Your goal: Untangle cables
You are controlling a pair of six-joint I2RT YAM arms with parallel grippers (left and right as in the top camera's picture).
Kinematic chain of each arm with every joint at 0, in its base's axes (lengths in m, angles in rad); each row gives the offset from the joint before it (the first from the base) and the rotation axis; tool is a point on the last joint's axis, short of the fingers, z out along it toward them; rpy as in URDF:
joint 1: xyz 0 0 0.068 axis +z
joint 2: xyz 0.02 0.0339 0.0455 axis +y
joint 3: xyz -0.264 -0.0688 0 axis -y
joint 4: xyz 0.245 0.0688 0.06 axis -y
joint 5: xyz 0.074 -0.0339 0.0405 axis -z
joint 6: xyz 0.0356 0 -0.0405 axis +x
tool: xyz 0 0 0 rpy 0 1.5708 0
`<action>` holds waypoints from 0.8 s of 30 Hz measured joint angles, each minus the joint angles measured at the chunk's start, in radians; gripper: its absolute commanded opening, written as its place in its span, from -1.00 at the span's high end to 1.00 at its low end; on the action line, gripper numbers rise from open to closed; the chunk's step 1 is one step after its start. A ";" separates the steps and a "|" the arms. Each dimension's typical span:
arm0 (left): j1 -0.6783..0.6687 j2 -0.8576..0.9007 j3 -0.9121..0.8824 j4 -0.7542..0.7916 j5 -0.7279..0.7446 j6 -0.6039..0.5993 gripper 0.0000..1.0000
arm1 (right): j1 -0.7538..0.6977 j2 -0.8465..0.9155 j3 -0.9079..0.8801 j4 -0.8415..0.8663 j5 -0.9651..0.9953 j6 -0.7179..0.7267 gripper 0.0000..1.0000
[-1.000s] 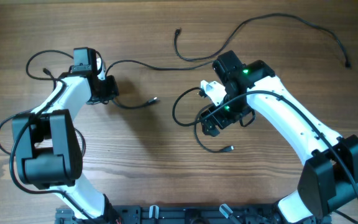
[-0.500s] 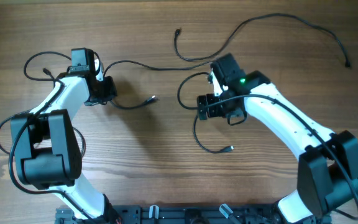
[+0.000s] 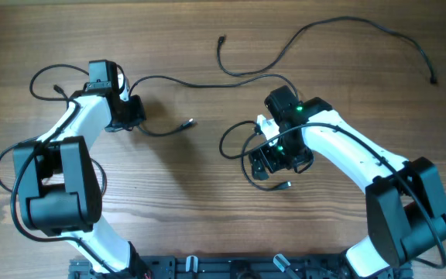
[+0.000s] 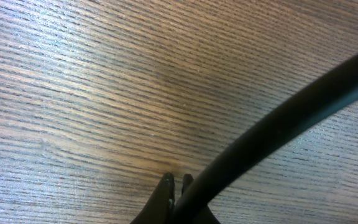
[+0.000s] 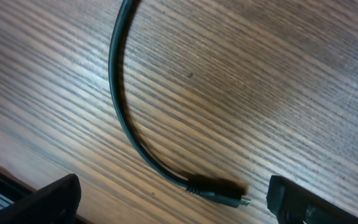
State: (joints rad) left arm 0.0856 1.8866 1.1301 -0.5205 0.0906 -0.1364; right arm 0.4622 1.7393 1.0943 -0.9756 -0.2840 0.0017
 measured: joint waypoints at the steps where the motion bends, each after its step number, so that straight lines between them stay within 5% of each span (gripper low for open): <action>1: 0.000 0.000 0.000 0.000 0.000 0.000 0.92 | 0.000 0.000 -0.012 0.003 0.005 -0.032 -0.86; 24: 0.000 0.000 0.000 0.013 0.000 0.000 0.92 | -0.002 -0.068 -0.243 0.300 -0.002 -0.664 -0.75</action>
State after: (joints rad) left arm 0.0856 1.8866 1.1301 -0.5072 0.0906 -0.1364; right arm 0.4606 1.6714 0.8516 -0.6754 -0.2855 -0.6621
